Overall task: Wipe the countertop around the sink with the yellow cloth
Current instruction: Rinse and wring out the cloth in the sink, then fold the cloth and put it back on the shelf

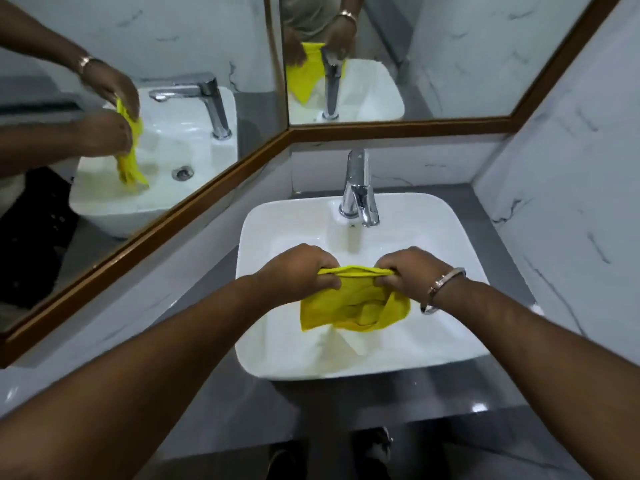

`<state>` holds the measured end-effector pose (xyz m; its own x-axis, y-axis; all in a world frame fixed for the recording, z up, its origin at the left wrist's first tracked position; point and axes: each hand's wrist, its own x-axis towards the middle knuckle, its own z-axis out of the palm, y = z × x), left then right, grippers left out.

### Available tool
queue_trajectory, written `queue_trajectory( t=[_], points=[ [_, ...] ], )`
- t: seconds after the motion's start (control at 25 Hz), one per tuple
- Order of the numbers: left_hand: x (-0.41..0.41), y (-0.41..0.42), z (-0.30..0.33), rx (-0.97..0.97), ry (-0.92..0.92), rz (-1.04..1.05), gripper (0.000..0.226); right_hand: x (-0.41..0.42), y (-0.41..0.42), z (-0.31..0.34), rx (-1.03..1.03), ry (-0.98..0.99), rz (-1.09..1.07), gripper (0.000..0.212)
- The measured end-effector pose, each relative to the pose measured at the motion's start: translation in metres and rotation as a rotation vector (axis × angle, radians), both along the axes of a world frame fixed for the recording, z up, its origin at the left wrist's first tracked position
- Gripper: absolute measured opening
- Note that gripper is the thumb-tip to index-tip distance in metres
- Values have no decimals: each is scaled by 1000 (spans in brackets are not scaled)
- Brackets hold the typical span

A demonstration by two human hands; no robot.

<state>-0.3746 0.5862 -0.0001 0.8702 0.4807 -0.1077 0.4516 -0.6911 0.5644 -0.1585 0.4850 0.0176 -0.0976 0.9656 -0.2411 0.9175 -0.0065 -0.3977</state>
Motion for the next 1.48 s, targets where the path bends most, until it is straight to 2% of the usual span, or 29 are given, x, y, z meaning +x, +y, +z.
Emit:
queue_trajectory(
  t=[0.16, 0.28, 0.48, 0.64, 0.76, 0.88, 1.0, 1.16, 1.28, 1.4, 1.48],
  points=[
    [-4, 7, 21, 38, -13, -38, 20, -17, -4, 20, -39, -64, -97, 14],
    [2, 5, 36, 85, -48, -95, 25, -19, -21, 41, 5, -16, -232, 16],
    [31, -17, 62, 53, -151, -228, 17, -4, -73, 86, -58, 15, -334, 24],
    [74, -93, 60, -126, -377, -212, 26, 29, -149, 134, -133, -37, -468, 30],
    [120, -179, 53, -79, -466, -402, 25, 59, -237, 154, -215, -29, -568, 25],
    [164, -252, 40, 20, -422, -664, 30, 83, -327, 155, -221, 79, -659, 24],
    [205, -331, 15, -59, -345, -811, 40, 106, -420, 139, -181, 91, -712, 37],
    [253, -419, -1, -229, -193, -947, 34, 133, -525, 95, -333, -110, -681, 41],
    [288, -460, 1, -183, -119, -1069, 37, 135, -584, 68, -390, -154, -692, 34],
    [314, -484, 2, -125, -57, -1172, 42, 123, -620, 53, -416, -234, -651, 43],
    [330, -495, -2, -118, -32, -1218, 43, 123, -632, 45, -492, -326, -563, 33]
  ],
)
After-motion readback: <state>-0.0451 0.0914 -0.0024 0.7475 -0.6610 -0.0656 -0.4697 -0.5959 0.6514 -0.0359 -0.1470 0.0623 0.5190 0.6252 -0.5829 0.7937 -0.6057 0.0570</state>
